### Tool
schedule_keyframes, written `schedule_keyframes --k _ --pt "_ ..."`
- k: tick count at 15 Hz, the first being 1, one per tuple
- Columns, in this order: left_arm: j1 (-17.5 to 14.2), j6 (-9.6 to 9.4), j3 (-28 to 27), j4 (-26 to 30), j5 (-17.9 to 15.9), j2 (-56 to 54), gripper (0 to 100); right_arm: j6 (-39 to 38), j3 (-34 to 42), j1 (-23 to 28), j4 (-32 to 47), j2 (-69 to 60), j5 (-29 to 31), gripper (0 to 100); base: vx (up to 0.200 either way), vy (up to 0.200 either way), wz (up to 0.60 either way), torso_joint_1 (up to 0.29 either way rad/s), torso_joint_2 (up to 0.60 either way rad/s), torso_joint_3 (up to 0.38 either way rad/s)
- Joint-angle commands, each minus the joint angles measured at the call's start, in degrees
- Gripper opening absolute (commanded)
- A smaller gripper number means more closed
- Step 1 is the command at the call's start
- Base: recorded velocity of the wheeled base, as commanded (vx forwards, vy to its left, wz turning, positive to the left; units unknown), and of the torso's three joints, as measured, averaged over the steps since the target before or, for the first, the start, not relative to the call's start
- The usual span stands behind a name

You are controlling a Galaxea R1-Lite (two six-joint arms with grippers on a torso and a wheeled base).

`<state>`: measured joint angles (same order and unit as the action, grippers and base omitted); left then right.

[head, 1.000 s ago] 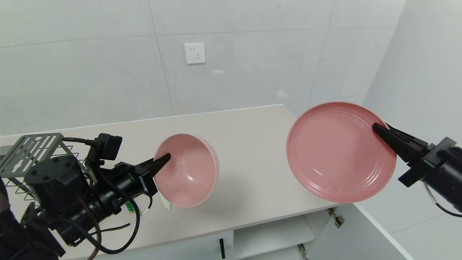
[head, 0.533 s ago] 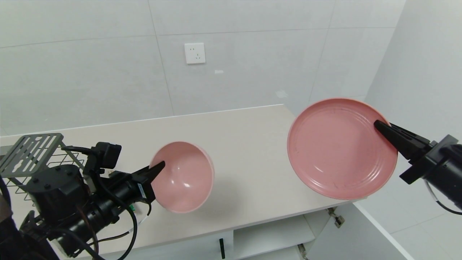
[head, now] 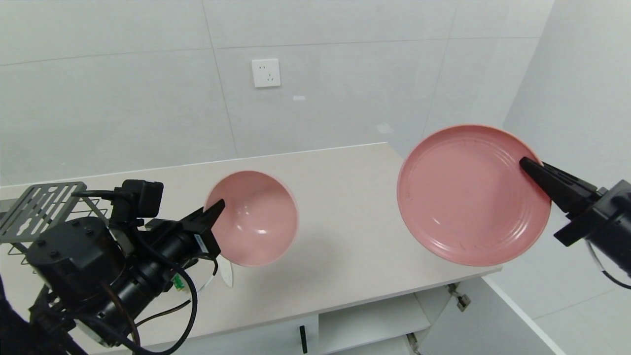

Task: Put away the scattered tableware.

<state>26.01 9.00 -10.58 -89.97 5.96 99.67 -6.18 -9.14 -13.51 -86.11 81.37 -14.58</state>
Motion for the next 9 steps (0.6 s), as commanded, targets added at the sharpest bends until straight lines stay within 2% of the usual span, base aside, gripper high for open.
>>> schedule_keyframes --k 1,2,4,5,6,9 --pt "0.26 -1.35 0.03 -0.03 -0.07 -1.94 0 -0.15 2.46 -0.29 0.07 -0.16 -0.01 0 0.000 0.000 0.00 0.000 0.00 0.000" --pt "1.58 -2.49 1.09 -0.03 0.19 -3.52 0 0.20 1.76 0.06 -0.46 3.09 1.13 0 0.000 0.000 0.00 0.000 0.00 0.000" --pt "2.81 -2.49 2.23 -0.03 0.10 -4.40 0 2.05 2.81 0.06 -0.63 5.11 6.23 0 0.000 0.000 0.00 0.000 0.00 0.000" --pt "2.64 -2.93 3.29 -0.03 -0.07 -4.57 0 11.10 4.31 0.24 -0.55 5.46 14.58 0 0.000 0.000 0.00 0.000 0.00 0.000" --pt "2.46 -3.02 3.37 -0.03 -0.07 -4.57 0 13.21 3.61 0.32 -0.90 6.17 15.81 0 0.000 0.000 0.00 0.000 0.00 0.000" --pt "2.29 -3.28 4.25 -0.03 0.02 -4.57 0 11.54 2.81 -2.40 -3.89 9.07 15.81 0 0.000 0.000 0.00 0.000 0.00 0.000"
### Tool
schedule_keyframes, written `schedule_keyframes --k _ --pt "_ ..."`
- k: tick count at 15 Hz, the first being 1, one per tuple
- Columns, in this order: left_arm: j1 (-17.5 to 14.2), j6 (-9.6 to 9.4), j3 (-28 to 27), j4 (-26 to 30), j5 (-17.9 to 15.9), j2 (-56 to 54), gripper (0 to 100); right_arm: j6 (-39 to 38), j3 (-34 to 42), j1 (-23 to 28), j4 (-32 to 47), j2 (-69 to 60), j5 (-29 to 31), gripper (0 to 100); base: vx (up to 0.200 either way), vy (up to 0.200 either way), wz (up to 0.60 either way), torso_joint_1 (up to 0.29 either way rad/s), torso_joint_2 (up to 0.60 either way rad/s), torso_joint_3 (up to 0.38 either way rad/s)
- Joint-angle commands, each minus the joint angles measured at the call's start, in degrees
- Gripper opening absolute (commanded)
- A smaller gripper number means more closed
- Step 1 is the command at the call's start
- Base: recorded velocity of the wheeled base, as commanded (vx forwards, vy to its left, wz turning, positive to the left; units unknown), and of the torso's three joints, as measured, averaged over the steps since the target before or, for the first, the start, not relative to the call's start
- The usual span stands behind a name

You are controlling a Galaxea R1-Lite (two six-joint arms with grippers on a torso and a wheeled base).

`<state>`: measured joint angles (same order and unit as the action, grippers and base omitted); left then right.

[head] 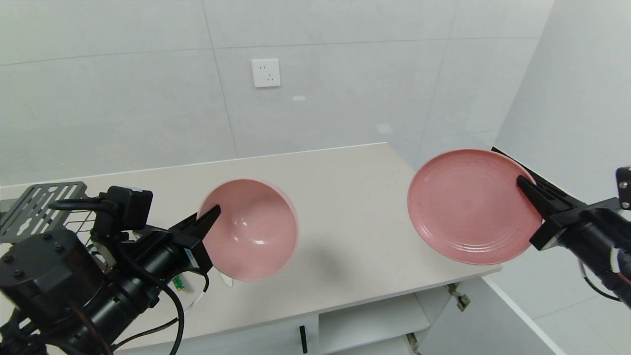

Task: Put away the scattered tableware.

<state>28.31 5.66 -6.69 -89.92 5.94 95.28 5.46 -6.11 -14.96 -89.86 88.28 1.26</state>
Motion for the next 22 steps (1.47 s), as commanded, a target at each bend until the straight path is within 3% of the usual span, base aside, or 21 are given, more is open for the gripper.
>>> schedule_keyframes --k 1,3,4,7,12,17,18,20,22 --pt "-0.01 -1.17 0.72 -0.08 0.04 0.52 0 -0.28 -0.31 -1.48 -0.14 2.24 -0.03 0 0.000 0.000 0.00 0.000 0.00 0.000" --pt "-0.88 -5.83 0.89 -0.08 0.30 1.31 0 -0.54 -0.66 -3.94 -0.14 1.89 -0.03 0 0.000 0.000 0.00 0.000 0.00 0.000" --pt "-1.76 -6.97 0.98 -0.08 0.30 1.05 0 -0.80 -0.66 -5.34 -0.14 1.19 -0.03 0 0.000 0.000 0.00 0.000 0.00 0.000" --pt "-3.70 -7.24 2.03 -0.08 0.30 1.13 0 -4.76 -0.66 -11.50 -0.14 -1.10 -0.03 0 -0.200 0.000 0.00 0.010 0.00 0.001" --pt "-1.50 -7.24 2.91 -0.08 0.30 1.40 0 -7.57 -0.40 -15.54 -0.14 -2.94 -0.11 0 -0.200 0.000 0.00 0.000 0.00 0.002" --pt "-1.41 -7.24 3.62 -0.08 0.30 1.13 0 -7.13 0.39 -17.91 -0.14 -3.82 -0.11 0 0.000 0.000 0.00 0.000 0.00 0.000" --pt "-1.50 -7.59 3.44 -0.08 0.30 1.40 0 -7.13 0.66 -18.44 -0.14 -4.09 -0.11 0 0.000 0.000 0.00 0.000 0.00 0.000" --pt "-1.76 -10.05 3.70 -0.08 0.30 1.40 0 -7.13 0.57 -18.79 -0.14 -4.44 -0.11 0 0.000 -0.200 0.00 0.002 0.01 0.005" --pt "-1.59 -9.88 4.14 -0.08 0.30 1.05 0 -7.13 0.57 -18.70 -0.14 -4.35 -0.11 0 0.000 -0.100 0.00 -0.006 0.00 0.006"
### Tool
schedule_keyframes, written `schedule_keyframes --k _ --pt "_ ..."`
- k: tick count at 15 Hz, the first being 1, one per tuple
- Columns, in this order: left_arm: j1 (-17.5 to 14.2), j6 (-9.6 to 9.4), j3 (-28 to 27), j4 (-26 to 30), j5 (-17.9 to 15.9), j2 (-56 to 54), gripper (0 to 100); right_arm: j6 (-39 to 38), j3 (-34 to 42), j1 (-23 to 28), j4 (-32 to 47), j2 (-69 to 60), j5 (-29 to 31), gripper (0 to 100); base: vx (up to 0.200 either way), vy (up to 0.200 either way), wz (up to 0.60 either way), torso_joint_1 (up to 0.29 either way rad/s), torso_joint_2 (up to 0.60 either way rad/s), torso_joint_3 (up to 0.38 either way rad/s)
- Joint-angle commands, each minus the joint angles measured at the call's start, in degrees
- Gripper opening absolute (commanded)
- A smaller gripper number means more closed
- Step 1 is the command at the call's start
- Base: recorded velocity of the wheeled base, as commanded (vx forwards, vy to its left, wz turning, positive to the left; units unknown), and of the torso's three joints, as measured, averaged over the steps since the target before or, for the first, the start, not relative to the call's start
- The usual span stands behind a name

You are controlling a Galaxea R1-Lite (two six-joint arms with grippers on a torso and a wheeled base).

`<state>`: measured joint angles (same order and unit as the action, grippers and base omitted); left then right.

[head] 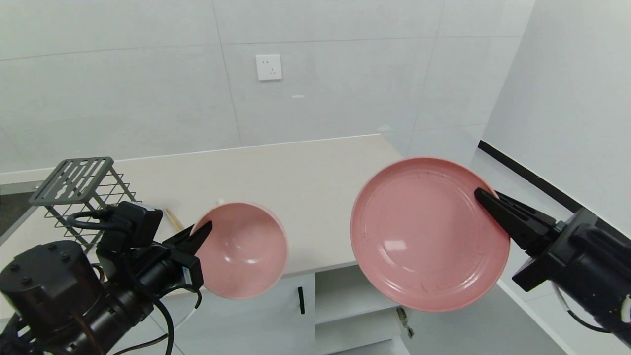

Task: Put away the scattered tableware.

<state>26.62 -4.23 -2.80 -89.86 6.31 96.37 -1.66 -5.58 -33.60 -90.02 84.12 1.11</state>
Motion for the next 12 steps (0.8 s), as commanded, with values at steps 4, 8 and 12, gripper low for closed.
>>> schedule_keyframes --k 4,8,12 --pt "0.18 0.19 0.34 -0.14 -0.07 -0.21 0 -0.01 0.22 -0.06 0.02 -0.18 0.03 0 -0.050 0.000 0.00 -0.001 0.00 0.001" --pt "0.18 0.19 0.52 -0.14 -0.07 -0.83 0 -0.01 0.13 0.02 0.02 -0.09 0.03 0 -0.200 0.000 0.00 0.009 0.01 0.000" --pt "0.18 0.19 0.52 -0.14 -0.07 -0.83 0 -0.01 0.05 0.02 0.02 -0.09 0.03 0 -0.050 0.000 0.00 -0.003 0.00 0.001"
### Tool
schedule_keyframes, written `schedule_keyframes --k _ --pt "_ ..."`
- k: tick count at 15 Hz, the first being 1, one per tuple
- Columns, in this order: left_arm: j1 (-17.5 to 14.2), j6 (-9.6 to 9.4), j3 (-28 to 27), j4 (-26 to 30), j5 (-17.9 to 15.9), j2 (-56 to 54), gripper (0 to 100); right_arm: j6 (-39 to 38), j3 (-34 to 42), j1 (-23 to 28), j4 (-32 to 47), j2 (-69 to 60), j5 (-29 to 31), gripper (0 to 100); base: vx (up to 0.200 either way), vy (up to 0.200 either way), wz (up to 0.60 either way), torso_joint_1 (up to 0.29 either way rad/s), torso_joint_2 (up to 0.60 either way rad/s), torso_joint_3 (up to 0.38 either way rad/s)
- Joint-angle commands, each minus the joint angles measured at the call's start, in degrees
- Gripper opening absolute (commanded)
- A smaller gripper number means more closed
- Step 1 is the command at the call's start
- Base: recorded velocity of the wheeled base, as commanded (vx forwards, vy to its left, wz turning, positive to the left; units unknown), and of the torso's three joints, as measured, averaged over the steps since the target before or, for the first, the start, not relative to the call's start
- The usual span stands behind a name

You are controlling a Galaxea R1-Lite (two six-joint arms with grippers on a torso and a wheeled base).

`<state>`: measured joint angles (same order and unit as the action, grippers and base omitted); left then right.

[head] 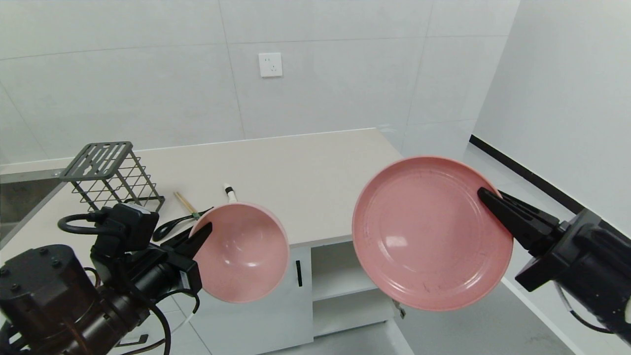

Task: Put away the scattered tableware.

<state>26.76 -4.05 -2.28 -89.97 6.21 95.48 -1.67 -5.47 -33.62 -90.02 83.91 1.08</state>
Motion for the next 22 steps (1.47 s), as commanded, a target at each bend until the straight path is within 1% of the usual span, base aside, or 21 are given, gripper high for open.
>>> schedule_keyframes --k 1,4,10,13,17,22 --pt "0.05 0.00 -0.01 -0.03 0.04 0.06 0 0.00 -0.06 -0.13 0.02 0.12 0.06 0 0.000 0.000 0.00 0.000 0.00 0.000" --pt "0.05 -0.08 -0.01 -0.03 0.04 0.06 0 -0.09 0.11 -0.13 0.02 0.12 0.06 0 0.000 0.000 -0.60 0.014 0.00 0.004" --pt "0.05 -0.52 0.61 -0.03 -0.05 0.32 0 0.00 -0.15 -0.04 0.02 0.47 0.06 0 0.000 0.000 0.00 0.000 0.00 0.000" --pt "0.05 -0.61 0.61 -0.03 -0.05 0.24 0 0.00 0.20 -0.13 0.02 0.47 0.06 0 0.000 0.000 0.00 -0.141 0.29 0.137" --pt "0.05 -0.52 0.61 -0.03 -0.05 0.24 0 0.09 0.20 -0.13 0.02 1.26 0.06 0 0.000 0.000 0.00 -0.023 0.04 0.023" --pt "0.05 -0.52 0.61 -0.03 -0.05 0.41 0 0.09 0.29 -0.13 0.02 1.17 0.06 0 0.000 0.000 0.00 -0.169 0.33 0.159"
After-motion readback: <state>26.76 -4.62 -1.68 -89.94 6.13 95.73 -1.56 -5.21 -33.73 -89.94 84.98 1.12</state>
